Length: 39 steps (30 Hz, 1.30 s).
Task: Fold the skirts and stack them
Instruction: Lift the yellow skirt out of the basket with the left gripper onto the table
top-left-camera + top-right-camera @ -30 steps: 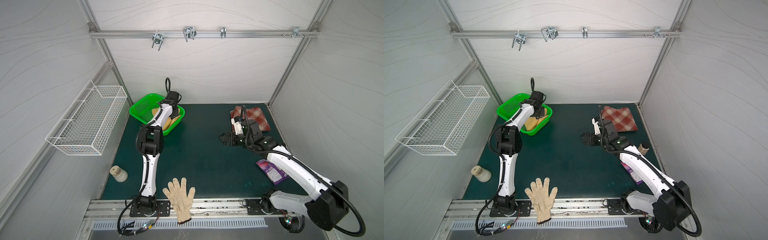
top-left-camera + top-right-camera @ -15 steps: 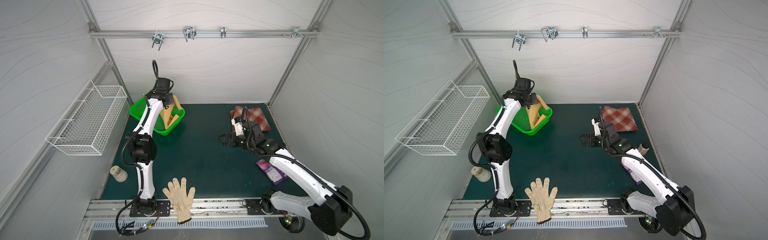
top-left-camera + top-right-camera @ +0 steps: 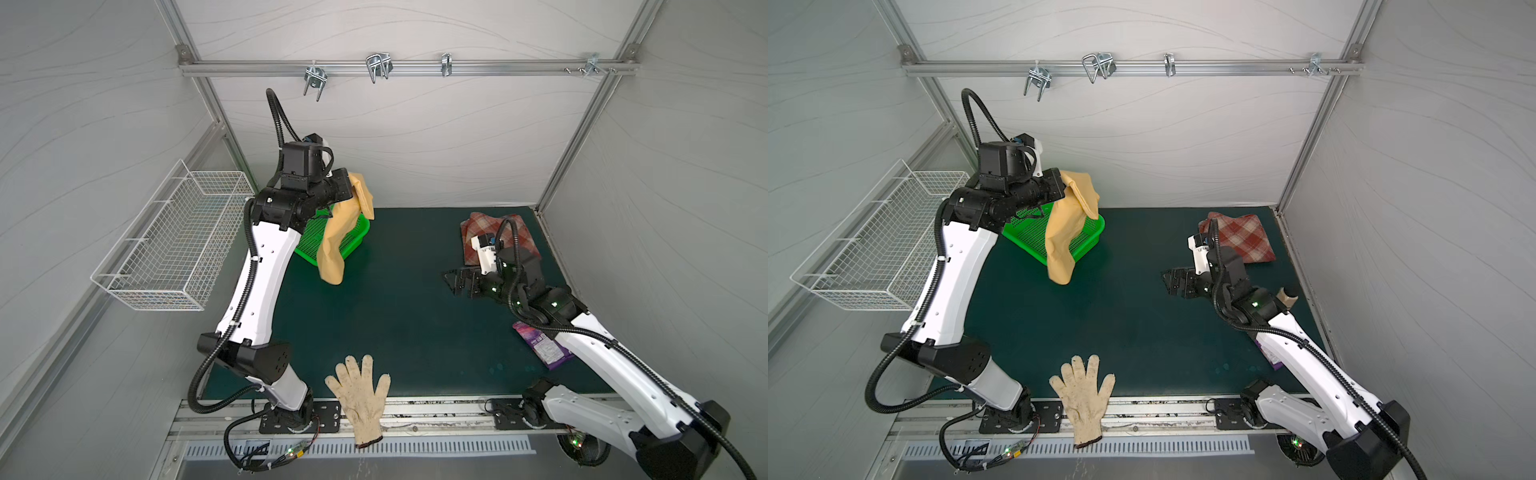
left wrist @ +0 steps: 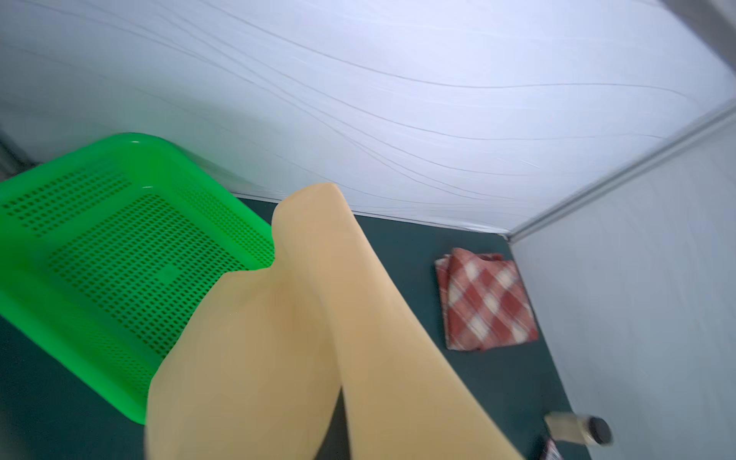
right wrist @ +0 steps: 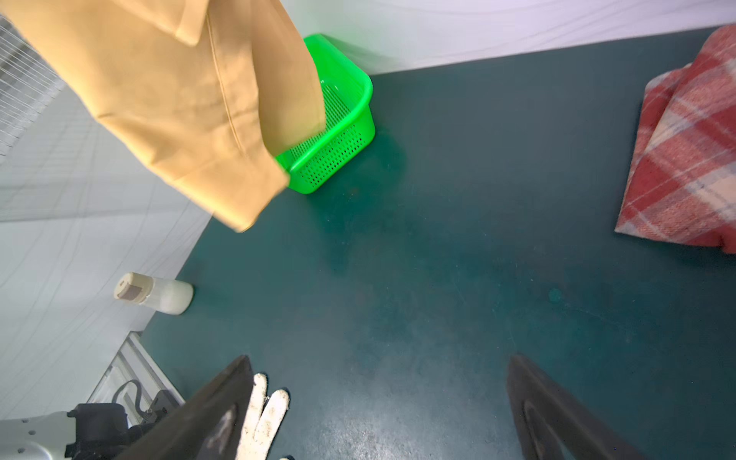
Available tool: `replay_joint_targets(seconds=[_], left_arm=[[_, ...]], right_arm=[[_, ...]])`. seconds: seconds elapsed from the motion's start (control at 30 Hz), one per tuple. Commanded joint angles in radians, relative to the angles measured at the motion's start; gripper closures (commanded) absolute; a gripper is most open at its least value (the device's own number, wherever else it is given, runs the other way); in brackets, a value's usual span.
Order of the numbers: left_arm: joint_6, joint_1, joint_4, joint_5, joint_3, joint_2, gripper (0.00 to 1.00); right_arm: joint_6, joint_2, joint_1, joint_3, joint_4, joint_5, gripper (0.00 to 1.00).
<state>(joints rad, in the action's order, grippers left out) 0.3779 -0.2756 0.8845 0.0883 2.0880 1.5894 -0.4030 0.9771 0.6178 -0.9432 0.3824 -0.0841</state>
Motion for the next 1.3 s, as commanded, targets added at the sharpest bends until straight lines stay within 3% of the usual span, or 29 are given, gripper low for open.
replay_joint_targets(seconds=[0.0,0.13,0.27,0.5,0.67,0.87,1.1,1.27], left_arm=[[0.049,-0.067,0.003,0.074,-0.011,-0.073,1.0],[0.082,-0.145,0.051,0.108,-0.039,-0.135,1.0],[0.103,-0.21,0.014,0.12,-0.172,-0.218,1.0],[0.176,-0.223,-0.199,0.244,-0.574,-0.299,1.0],[0.199,-0.226,-0.316,0.294,-0.763,-0.22,1.0],[0.181,-0.235,-0.364,0.348,-0.756,0.001,1.0],[0.176,-0.257,-0.395,0.393,-0.649,0.201,1.0],[0.165,-0.254,-0.392,0.381,-0.621,0.247,1.0]], right_arm=[[0.007,-0.068,0.007,0.002,0.003,0.001,0.01],[0.016,-0.135,0.013,0.006,0.022,-0.003,0.01],[0.027,-0.201,0.02,0.022,0.024,-0.017,0.01],[0.028,-0.246,0.048,0.083,-0.009,-0.088,0.01],[0.062,-0.222,0.087,0.144,-0.015,-0.061,0.01],[0.099,-0.136,0.138,0.204,-0.074,-0.035,0.01],[0.181,0.06,0.225,0.233,-0.183,0.132,0.02],[0.228,0.238,0.227,0.19,-0.229,0.247,0.05]])
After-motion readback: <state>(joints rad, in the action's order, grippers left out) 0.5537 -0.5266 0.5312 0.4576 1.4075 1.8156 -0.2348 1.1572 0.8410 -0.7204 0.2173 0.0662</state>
